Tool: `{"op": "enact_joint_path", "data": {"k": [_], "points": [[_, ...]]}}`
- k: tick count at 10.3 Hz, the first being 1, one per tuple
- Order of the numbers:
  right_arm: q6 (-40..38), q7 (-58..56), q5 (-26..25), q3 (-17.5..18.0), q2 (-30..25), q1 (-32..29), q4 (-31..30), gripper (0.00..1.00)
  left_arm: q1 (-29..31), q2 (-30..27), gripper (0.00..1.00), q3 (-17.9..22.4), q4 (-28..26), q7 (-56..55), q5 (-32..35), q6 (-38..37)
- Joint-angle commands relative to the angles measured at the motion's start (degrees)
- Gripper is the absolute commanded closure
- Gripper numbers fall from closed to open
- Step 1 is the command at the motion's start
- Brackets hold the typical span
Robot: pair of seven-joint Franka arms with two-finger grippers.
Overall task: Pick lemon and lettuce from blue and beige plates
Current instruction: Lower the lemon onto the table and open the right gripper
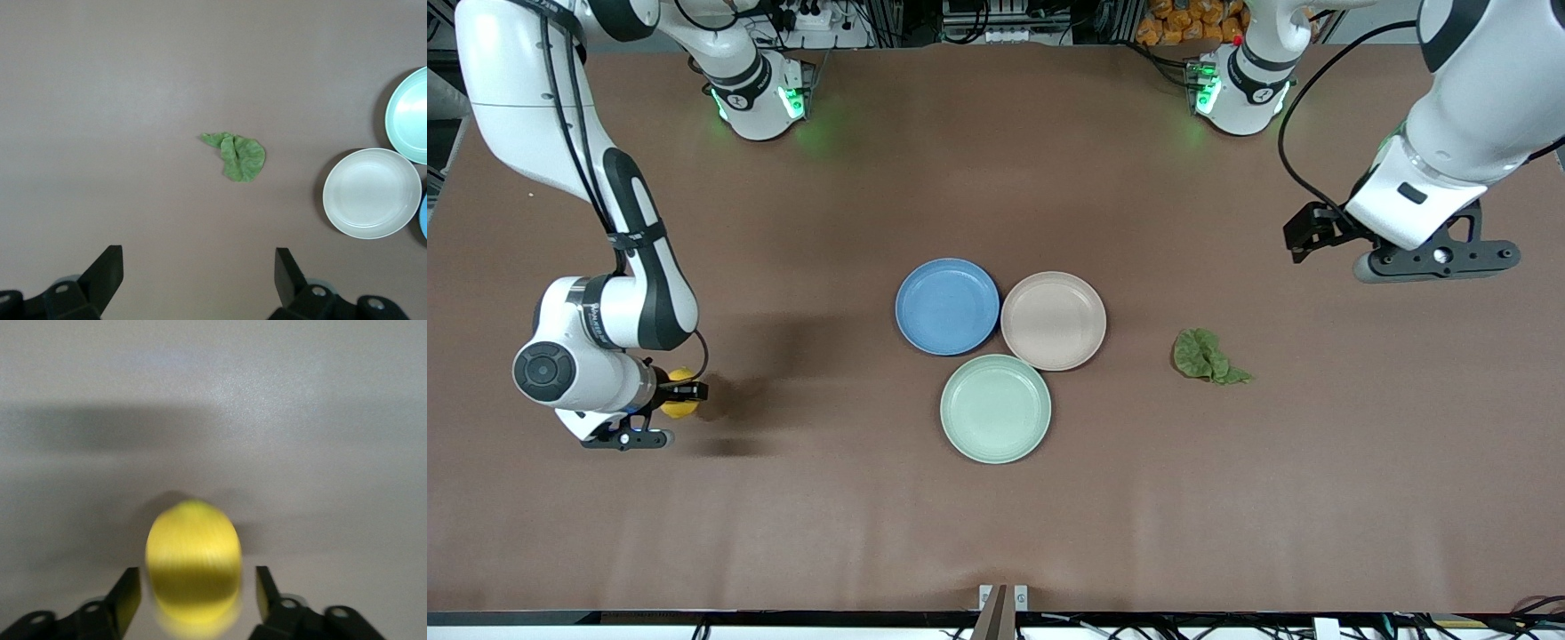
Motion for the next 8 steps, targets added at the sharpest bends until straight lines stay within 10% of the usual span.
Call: {"op": "enact_joint_path", "data": {"k": [1, 8], "points": [[-0.35, -1.71, -0.78, 1.04, -2.62, -1.23, -2.39, 0.0, 0.55, -1.39, 0.0, -0.13, -1.08, 1.81, 0.94, -0.52], [-0.61, -8.22, -0.78, 1.04, -24.38, -1.05, -15.82, 0.0, 2.31, -3.84, 0.0, -0.13, -1.08, 2.25, 0.51, -0.7]]}}
